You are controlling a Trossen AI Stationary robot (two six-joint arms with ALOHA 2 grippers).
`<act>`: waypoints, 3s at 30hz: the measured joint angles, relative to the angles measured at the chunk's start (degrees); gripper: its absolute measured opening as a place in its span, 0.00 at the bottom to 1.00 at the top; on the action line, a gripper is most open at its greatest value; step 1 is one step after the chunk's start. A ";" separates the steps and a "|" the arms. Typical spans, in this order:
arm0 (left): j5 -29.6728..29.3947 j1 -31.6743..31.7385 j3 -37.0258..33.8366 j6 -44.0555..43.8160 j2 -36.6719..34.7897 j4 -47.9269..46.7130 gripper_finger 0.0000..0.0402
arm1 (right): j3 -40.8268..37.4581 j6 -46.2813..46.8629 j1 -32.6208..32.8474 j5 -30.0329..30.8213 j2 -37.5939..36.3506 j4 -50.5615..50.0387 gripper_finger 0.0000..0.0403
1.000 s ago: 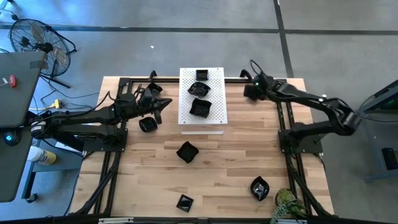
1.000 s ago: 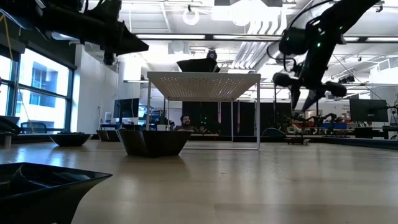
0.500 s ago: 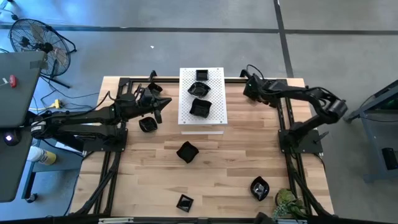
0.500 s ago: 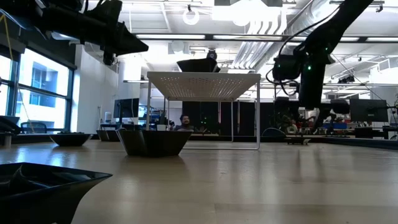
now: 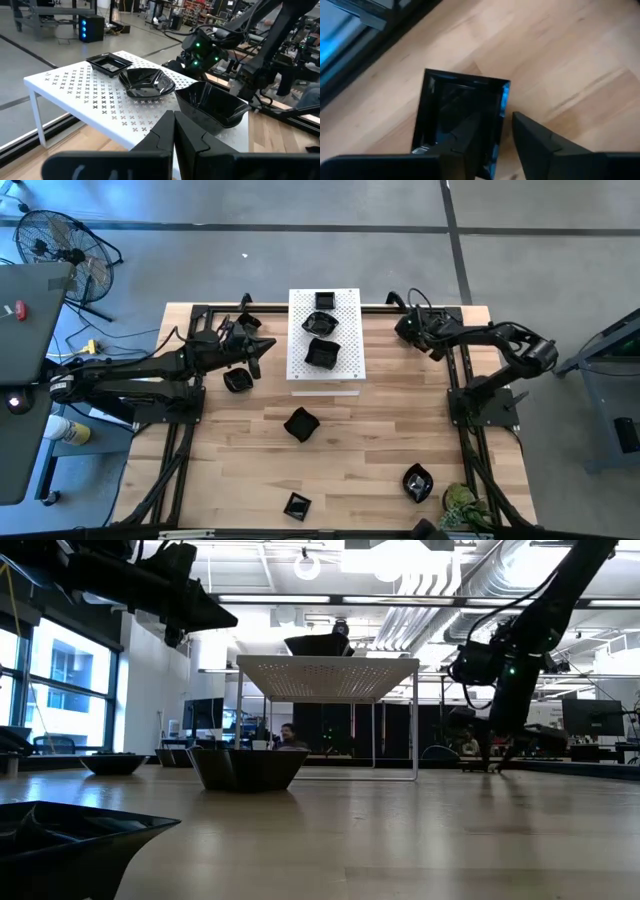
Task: Pick & Place Mini shaped plates
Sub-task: Stack the square plate on top of the square plate on the shelf
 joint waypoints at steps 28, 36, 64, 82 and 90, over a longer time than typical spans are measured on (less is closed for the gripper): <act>-3.93 0.00 0.00 0.00 0.00 0.09 0.00 | 10.90 -14.76 1.51 -2.56 -22.82 -12.28 0.04; -3.96 0.00 0.00 0.00 0.00 0.36 0.00 | 30.79 -22.18 2.37 -6.10 -17.94 -14.25 0.05; -5.14 0.02 0.00 0.00 0.13 -0.27 0.00 | 32.26 -34.25 12.85 -7.49 -16.38 -20.65 0.00; -5.46 0.00 0.00 0.00 0.15 -0.32 0.00 | -8.88 -17.18 10.02 -19.84 -25.13 16.32 0.00; -6.08 0.00 0.00 0.00 0.15 -0.33 0.00 | -11.07 -16.52 6.73 -21.47 -14.23 28.82 0.00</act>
